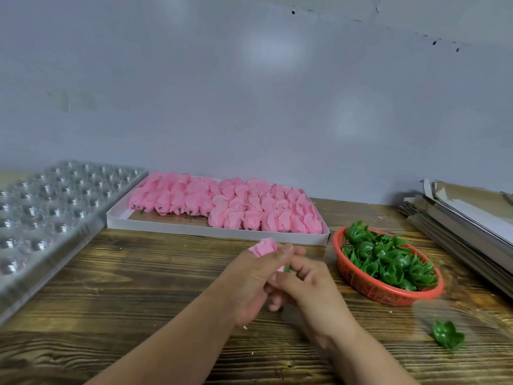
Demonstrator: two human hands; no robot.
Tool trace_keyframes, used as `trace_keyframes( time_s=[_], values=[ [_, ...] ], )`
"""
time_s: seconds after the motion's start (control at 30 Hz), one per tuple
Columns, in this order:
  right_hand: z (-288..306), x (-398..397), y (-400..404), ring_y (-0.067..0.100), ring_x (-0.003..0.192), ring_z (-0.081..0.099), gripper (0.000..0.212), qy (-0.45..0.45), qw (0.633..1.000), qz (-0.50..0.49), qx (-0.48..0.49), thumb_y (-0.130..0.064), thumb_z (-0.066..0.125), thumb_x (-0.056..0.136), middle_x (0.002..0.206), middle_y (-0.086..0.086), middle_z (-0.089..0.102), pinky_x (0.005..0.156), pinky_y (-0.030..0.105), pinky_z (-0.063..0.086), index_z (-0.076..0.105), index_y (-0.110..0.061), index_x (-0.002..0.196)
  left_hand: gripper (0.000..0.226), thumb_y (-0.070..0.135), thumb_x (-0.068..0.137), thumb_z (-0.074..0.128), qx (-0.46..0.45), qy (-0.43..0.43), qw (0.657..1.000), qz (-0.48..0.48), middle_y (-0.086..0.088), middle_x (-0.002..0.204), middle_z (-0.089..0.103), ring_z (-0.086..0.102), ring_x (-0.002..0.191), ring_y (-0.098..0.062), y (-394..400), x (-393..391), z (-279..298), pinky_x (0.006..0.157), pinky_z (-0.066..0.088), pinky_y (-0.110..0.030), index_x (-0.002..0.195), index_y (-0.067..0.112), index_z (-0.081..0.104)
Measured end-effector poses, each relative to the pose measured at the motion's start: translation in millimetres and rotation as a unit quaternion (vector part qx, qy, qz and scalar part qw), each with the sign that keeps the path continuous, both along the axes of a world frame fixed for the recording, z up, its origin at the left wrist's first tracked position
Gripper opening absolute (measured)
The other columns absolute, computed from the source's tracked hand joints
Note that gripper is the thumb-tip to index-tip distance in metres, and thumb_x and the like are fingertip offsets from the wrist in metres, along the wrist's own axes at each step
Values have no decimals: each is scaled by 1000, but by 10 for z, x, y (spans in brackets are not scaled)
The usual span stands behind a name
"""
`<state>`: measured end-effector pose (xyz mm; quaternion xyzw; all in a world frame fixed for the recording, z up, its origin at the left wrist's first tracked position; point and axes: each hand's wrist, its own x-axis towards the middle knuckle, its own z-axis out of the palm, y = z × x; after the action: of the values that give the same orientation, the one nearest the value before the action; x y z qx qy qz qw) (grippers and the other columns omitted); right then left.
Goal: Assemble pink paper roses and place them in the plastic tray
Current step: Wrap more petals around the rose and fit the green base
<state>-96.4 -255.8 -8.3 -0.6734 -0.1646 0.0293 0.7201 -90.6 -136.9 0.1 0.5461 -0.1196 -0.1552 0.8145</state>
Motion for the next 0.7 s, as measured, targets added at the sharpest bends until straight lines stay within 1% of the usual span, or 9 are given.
trace_keyframes(
  time_s=[0.13, 0.2, 0.27, 0.33, 0.4, 0.47, 0.57, 0.63, 0.7],
  values=[
    [51, -10, -25, 11, 39, 46, 3, 118, 985, 92, 83, -9, 70, 70, 54, 9, 56, 42, 24, 48, 69, -8, 67, 42, 41, 82, 65, -10, -12, 997, -72, -2, 58, 60, 51, 39, -12, 80, 16, -15, 37, 40, -21, 110, 10, 65],
    [44, -10, -19, 10, 40, 48, 7, 137, 983, 92, 85, -9, 75, 70, 56, 9, 58, 43, 24, 49, 69, -9, 67, 33, 47, 80, 65, -15, -4, 998, -56, -6, 76, 67, 52, 46, -15, 65, 27, -35, 39, 39, -22, 94, 17, 73],
    [35, -4, 1, 11, 43, 51, 6, 133, 985, 66, 85, -13, 72, 67, 61, 12, 59, 46, 24, 52, 69, -8, 68, 30, 49, 75, 64, -28, 24, 999, 0, -11, 97, 66, 53, 64, -21, 33, 53, -48, 43, 35, -25, 69, 22, 76],
    [20, 3, 14, 13, 46, 56, 4, 113, 988, 34, 98, -8, 72, 65, 65, 16, 60, 49, 23, 54, 71, -9, 68, 31, 47, 73, 62, -80, 58, 994, 42, -6, 99, 72, 59, 71, -21, 14, 77, -44, 42, 37, -22, 58, 21, 72],
    [0, 10, 12, 16, 50, 60, 16, 80, 992, 5, 101, 7, 69, 69, 67, 18, 63, 51, 23, 54, 71, -9, 69, 33, 45, 75, 61, -129, 77, 987, 63, -3, 100, 74, 67, 74, -21, 12, 85, -27, 46, 42, -23, 53, 21, 66],
    [-13, 0, 17, 19, 56, 62, 24, 35, 996, -19, 84, 15, 65, 74, 68, 21, 64, 54, 25, 55, 71, -8, 73, 36, 46, 76, 57, -140, 88, 983, 74, -2, 98, 75, 70, 78, -18, 3, 71, -7, 56, 49, -28, 51, 21, 67],
    [-13, -31, 42, 23, 67, 62, 29, -48, 997, -55, 22, 13, 66, 76, 74, 28, 66, 65, 32, 55, 76, -15, 80, 38, 45, 77, 54, -148, 90, 982, 80, 0, 96, 76, 71, 92, -10, -36, 56, -8, 77, 57, -37, 56, 22, 75],
    [-23, -51, 53, 21, 70, 61, 40, -97, 993, -65, -21, 10, 67, 78, 76, 18, 71, 69, 35, 54, 77, -28, 84, 35, 43, 77, 56, -159, 90, 980, 85, -2, 100, 75, 71, 96, -12, -52, 48, -16, 76, 58, -35, 57, 21, 74],
    [-19, -68, 60, 18, 71, 62, 41, -130, 987, -76, -53, 9, 67, 79, 78, 8, 73, 73, 41, 55, 76, -31, 86, 30, 41, 77, 58, -176, 92, 976, 88, -6, 103, 74, 71, 97, -15, -63, 55, -35, 72, 59, -34, 65, 16, 72]
  ],
)
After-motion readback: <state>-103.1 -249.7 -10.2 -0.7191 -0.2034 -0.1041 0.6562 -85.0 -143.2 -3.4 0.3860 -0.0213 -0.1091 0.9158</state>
